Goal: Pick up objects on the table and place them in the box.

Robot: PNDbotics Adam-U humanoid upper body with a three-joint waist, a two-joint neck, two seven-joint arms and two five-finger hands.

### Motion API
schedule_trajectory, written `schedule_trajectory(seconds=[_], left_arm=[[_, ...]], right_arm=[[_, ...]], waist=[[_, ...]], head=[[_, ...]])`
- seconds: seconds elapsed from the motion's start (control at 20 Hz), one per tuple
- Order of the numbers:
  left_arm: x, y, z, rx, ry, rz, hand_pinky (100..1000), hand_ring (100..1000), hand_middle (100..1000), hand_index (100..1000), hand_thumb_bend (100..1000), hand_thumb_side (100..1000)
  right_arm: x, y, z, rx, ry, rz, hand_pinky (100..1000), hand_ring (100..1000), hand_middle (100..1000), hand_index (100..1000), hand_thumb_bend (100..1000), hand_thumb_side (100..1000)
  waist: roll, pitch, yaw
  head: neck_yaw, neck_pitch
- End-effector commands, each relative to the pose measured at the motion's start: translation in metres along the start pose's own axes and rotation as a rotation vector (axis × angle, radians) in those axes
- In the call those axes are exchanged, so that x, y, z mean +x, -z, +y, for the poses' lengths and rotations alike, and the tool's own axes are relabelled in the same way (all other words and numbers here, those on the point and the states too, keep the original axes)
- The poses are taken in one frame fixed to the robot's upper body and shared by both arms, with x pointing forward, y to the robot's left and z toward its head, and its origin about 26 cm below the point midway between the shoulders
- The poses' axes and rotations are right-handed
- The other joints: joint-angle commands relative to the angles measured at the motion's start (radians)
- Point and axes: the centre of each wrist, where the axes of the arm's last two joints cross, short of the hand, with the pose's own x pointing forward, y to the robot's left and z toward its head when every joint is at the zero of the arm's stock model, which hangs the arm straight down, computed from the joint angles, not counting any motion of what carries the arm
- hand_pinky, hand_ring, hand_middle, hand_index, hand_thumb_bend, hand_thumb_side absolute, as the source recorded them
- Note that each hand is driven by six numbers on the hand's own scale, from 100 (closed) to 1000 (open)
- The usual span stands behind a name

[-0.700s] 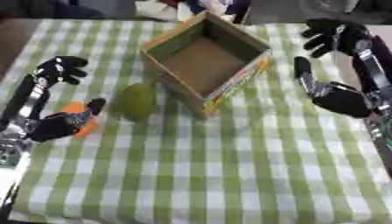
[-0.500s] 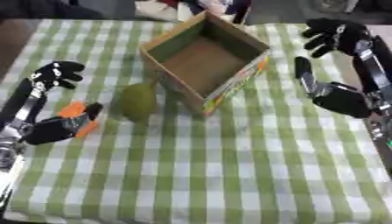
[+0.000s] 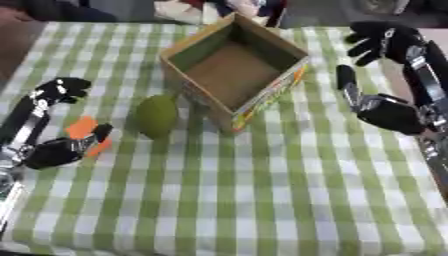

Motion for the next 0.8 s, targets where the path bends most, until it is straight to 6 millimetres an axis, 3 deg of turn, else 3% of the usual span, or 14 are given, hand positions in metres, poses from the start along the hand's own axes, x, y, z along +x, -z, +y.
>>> schedule_trajectory(seconds=[0.05, 0.8], left_arm=[[-0.003, 0.000, 0.014, -0.001, 0.071, 0.013, 772, 784, 798, 866, 489, 522], [-0.021, -0.003, 0.009, -0.075, 0.121, 0.142, 797, 811, 824, 903, 538, 551]], right_arm=[[0.003, 0.002, -0.009, -0.006, -0.025, -0.021, 584, 665, 696, 859, 155, 367], [0.003, 0.001, -0.009, -0.001, -0.024, -0.020, 585, 665, 695, 859, 150, 369]], waist=[[0.002, -0.012, -0.001], [0.003, -0.011, -0.004]], head=[[-0.003, 0.005], [-0.003, 0.005]])
